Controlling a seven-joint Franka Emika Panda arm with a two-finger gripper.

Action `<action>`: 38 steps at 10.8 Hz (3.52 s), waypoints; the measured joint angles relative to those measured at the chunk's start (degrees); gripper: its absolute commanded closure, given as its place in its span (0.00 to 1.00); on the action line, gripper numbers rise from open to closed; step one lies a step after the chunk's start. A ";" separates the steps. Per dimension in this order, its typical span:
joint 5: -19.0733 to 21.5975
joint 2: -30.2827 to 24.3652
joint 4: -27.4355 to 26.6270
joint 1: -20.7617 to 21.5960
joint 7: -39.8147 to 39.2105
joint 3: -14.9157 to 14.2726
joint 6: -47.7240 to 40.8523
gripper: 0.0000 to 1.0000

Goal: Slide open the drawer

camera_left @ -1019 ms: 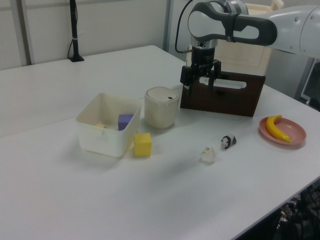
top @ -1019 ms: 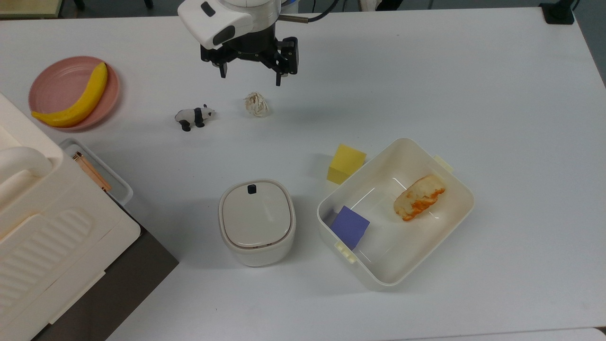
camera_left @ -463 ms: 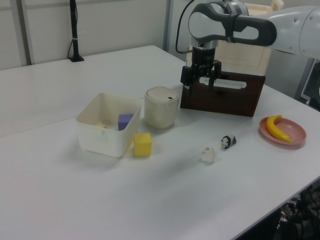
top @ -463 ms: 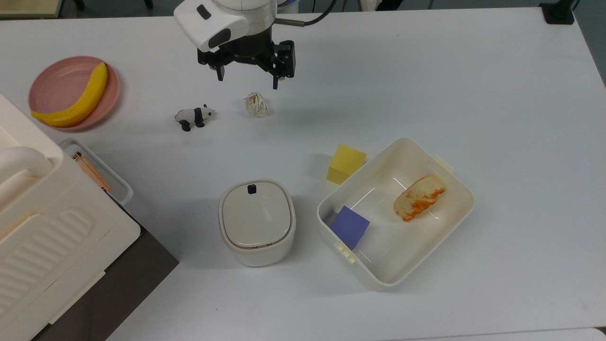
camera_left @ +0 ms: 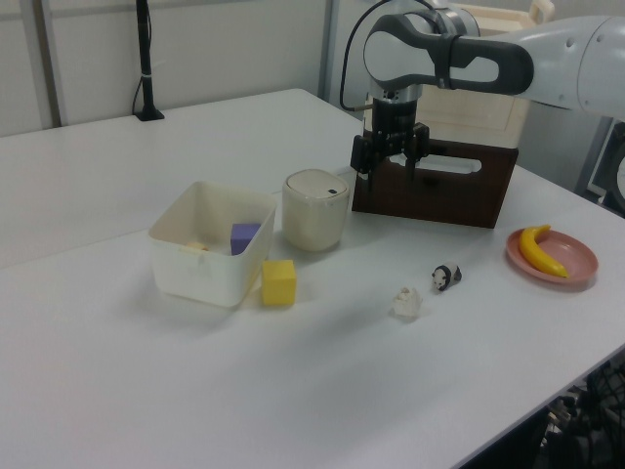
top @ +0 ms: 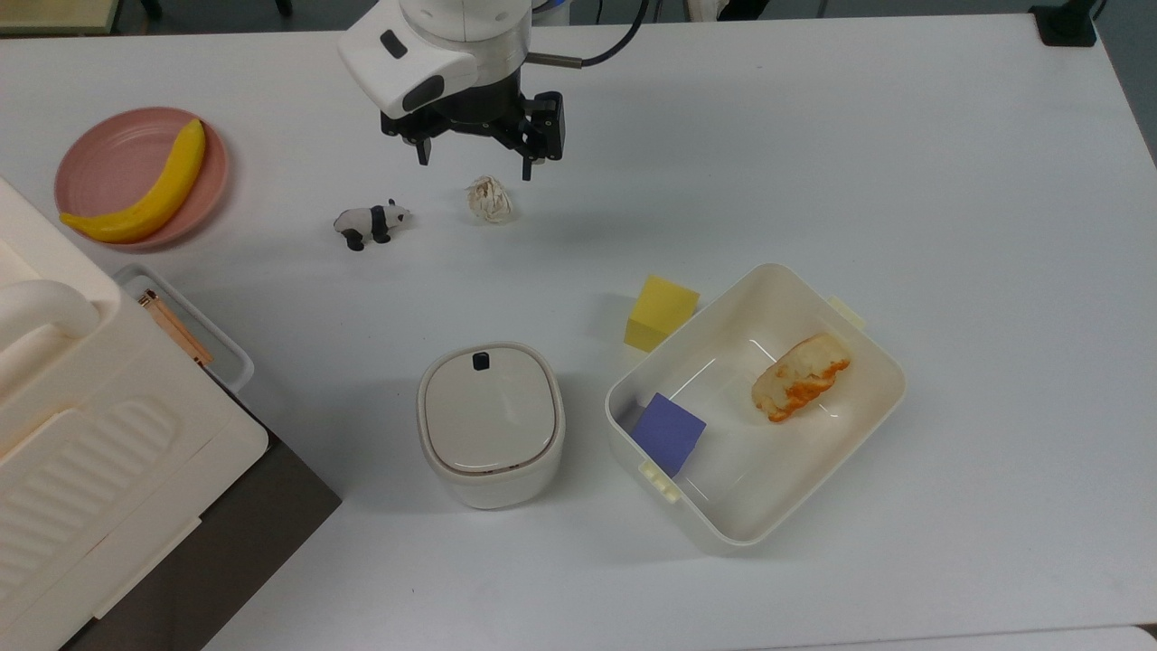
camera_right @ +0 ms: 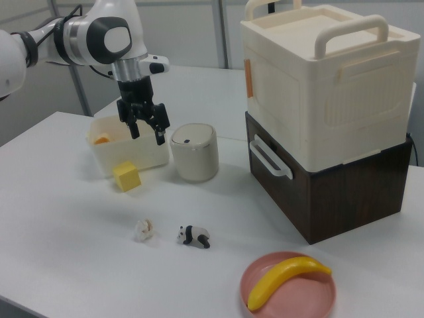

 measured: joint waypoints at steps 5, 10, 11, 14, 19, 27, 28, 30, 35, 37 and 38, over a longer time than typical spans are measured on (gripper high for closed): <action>-0.08 -0.12 0.18 -1.07 -6.58 -0.08 0.01 0.00; -3.76 -1.00 0.60 -5.81 -24.68 -0.17 0.25 0.05; -5.15 -0.95 0.43 -6.18 -27.39 -0.17 2.25 0.08; -10.02 -0.40 -1.21 -6.46 -31.29 -1.32 10.98 0.18; -15.97 3.58 -3.37 -6.60 -33.12 -3.75 25.70 0.18; -21.96 11.56 -3.37 -9.92 -33.16 -5.72 41.40 0.89; -22.87 11.54 -3.20 -10.00 -33.20 -5.75 41.50 1.00; -23.38 11.79 -3.46 -10.02 -36.00 -5.74 41.52 1.00; -23.45 10.89 -4.72 -9.87 -38.95 -5.69 41.53 1.00; -23.46 7.58 -9.12 -9.43 -39.86 -5.22 41.53 1.00; -23.48 5.30 -12.22 -8.67 -40.12 -5.12 41.52 1.00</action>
